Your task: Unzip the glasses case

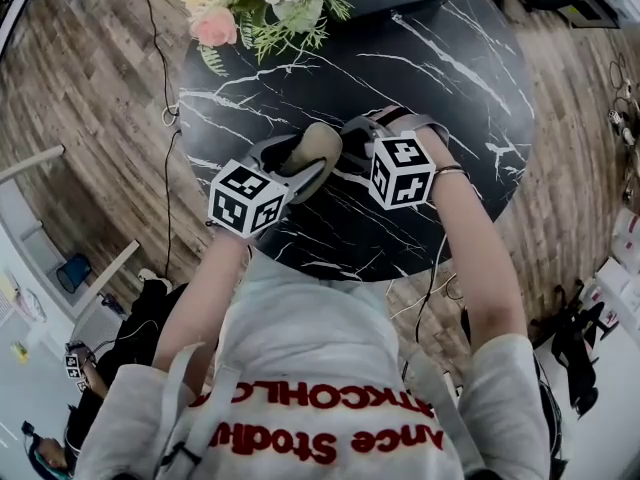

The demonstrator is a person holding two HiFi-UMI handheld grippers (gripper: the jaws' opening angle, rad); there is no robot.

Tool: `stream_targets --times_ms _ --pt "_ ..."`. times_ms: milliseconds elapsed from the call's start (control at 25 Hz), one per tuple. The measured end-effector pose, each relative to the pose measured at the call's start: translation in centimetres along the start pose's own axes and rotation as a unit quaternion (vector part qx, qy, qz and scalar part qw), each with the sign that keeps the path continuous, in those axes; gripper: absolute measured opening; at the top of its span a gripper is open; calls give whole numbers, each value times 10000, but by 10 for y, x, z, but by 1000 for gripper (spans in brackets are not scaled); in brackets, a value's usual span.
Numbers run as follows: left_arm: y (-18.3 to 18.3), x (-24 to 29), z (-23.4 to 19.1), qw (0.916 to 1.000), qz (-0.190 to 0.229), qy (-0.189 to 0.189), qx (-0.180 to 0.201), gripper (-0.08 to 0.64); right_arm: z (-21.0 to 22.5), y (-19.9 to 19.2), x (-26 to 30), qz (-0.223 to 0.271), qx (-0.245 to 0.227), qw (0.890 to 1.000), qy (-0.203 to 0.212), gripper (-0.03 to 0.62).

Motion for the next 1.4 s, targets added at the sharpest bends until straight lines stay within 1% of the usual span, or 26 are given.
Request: stream_targets --times_ms 480,720,760,840,920,1160,1240,1400 --pt "-2 3 2 9999 13 -108 -12 256 -8 -6 -2 168 436 9983 -356 50" --pt "-3 2 3 9999 37 -132 -1 256 -12 -9 -3 504 913 9932 -524 46" --pt "-3 2 3 9999 24 -152 1 256 -12 -10 -4 528 889 9931 -550 48" --pt "-2 3 2 9998 -5 -202 -2 256 -12 -9 -5 460 661 9948 -625 51" --pt "-2 3 2 9998 -24 -208 7 256 -11 -8 -5 310 420 9964 -670 50" --pt "-4 3 1 9998 28 -168 -69 258 -20 -5 -6 -65 61 9970 -763 31" --pt "-4 3 1 9998 34 -174 -77 258 -23 -4 -5 -83 95 9964 -832 32" --pt "-3 3 1 9998 52 -166 -67 259 -26 -5 -6 63 552 9937 -976 32"
Point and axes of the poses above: the fingertips, and each gripper's own axes: x forward along the fingers, z to its right, y out of its top, the point moved 5 cm from there along -x, backward along the fingers, and after that the axes turned 10 degrees about x, right-handed, at the moved point
